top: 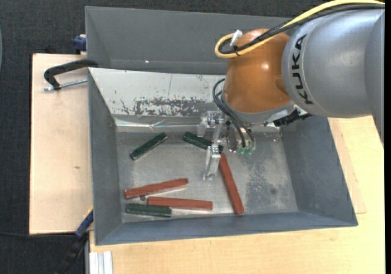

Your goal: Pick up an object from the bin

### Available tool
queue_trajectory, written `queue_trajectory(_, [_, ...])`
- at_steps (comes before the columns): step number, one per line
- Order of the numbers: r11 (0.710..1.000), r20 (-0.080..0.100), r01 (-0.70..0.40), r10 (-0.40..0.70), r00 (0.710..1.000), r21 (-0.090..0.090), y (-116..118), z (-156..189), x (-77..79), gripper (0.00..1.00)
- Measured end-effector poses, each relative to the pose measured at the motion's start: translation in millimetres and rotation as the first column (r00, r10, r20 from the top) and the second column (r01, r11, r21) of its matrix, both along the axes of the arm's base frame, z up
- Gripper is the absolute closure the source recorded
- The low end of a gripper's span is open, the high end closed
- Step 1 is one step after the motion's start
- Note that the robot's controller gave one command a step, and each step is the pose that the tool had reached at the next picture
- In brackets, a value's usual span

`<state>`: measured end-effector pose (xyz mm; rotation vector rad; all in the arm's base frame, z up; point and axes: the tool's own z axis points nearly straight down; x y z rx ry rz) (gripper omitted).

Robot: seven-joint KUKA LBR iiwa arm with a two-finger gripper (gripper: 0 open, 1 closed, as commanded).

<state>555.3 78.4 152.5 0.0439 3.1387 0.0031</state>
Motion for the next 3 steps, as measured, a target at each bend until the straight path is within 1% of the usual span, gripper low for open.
queue_trajectory(1, [0.998, 0.003, 0.056, -0.056, 0.998, 0.0, -19, -60, 21.6, 0.0])
queue_trajectory(2, [0.998, 0.001, 0.067, -0.067, 0.998, -0.001, -23, -73, 26.1, 0.0])
queue_trajectory(3, [0.992, -0.001, -0.127, 0.127, 0.992, -0.002, -12, -52, 32.3, 0.0])
